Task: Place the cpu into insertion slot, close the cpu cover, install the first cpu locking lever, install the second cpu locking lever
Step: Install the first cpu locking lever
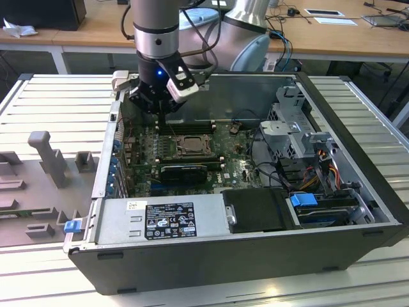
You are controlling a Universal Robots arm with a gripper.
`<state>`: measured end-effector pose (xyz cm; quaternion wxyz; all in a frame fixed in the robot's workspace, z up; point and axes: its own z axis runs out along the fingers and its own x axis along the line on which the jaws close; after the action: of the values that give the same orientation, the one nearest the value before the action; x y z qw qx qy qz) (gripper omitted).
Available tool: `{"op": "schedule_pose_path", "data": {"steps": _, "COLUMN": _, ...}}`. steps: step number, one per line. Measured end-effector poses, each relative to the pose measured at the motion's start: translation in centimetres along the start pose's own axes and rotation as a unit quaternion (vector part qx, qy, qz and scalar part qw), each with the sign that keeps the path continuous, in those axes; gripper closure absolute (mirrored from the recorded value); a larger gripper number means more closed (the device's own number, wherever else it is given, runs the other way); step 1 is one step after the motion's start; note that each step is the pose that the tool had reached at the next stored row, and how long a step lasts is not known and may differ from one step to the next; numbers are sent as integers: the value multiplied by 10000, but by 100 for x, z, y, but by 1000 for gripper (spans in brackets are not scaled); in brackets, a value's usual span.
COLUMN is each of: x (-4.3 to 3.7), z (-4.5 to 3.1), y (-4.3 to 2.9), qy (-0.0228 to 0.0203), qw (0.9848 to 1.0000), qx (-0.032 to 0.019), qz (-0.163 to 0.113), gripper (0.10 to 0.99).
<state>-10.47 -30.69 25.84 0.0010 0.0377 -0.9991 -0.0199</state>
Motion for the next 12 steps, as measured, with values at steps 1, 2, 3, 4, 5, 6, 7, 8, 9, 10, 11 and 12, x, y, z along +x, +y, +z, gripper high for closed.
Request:
{"op": "schedule_pose_path", "data": {"steps": 1, "x": 1, "z": 4, "y": 10, "qy": 0, "qw": 10000, "qx": 0, "qz": 0, "gripper": 980}}
{"op": "schedule_pose_path", "data": {"steps": 2, "x": 7, "z": 8, "y": 22, "qy": 0, "qw": 10000, "qx": 1, "qz": 0, "gripper": 980}}
{"op": "schedule_pose_path", "data": {"steps": 3, "x": 17, "z": 13, "y": 37, "qy": 0, "qw": 10000, "qx": 0, "qz": 0, "gripper": 980}}
{"op": "schedule_pose_path", "data": {"steps": 4, "x": 23, "z": 17, "y": 50, "qy": 1, "qw": 10000, "qx": 0, "qz": 0, "gripper": 980}}
{"op": "schedule_pose_path", "data": {"steps": 5, "x": 22, "z": 24, "y": 96, "qy": 1, "qw": 10000, "qx": 0, "qz": 0, "gripper": 980}}
{"op": "schedule_pose_path", "data": {"steps": 6, "x": 22, "z": 31, "y": 131, "qy": 0, "qw": 10000, "qx": 0, "qz": 0, "gripper": 980}}
{"op": "schedule_pose_path", "data": {"steps": 7, "x": 19, "z": 40, "y": 181, "qy": 0, "qw": 10000, "qx": 1, "qz": 0, "gripper": 980}}
{"op": "schedule_pose_path", "data": {"steps": 8, "x": 2, "z": 50, "y": 225, "qy": 1, "qw": 10000, "qx": 8, "qz": -1, "gripper": 980}}
{"op": "schedule_pose_path", "data": {"steps": 9, "x": -17, "z": 52, "y": 224, "qy": 1, "qw": 10000, "qx": 8, "qz": 1, "gripper": 980}}
{"op": "schedule_pose_path", "data": {"steps": 10, "x": -32, "z": 52, "y": 223, "qy": 1, "qw": 10000, "qx": 8, "qz": 8, "gripper": 980}}
{"op": "schedule_pose_path", "data": {"steps": 11, "x": -40, "z": 51, "y": 222, "qy": 1, "qw": 10000, "qx": 9, "qz": 10, "gripper": 980}}
{"op": "schedule_pose_path", "data": {"steps": 12, "x": -49, "z": 51, "y": 222, "qy": 1, "qw": 10000, "qx": 9, "qz": 12, "gripper": 980}}
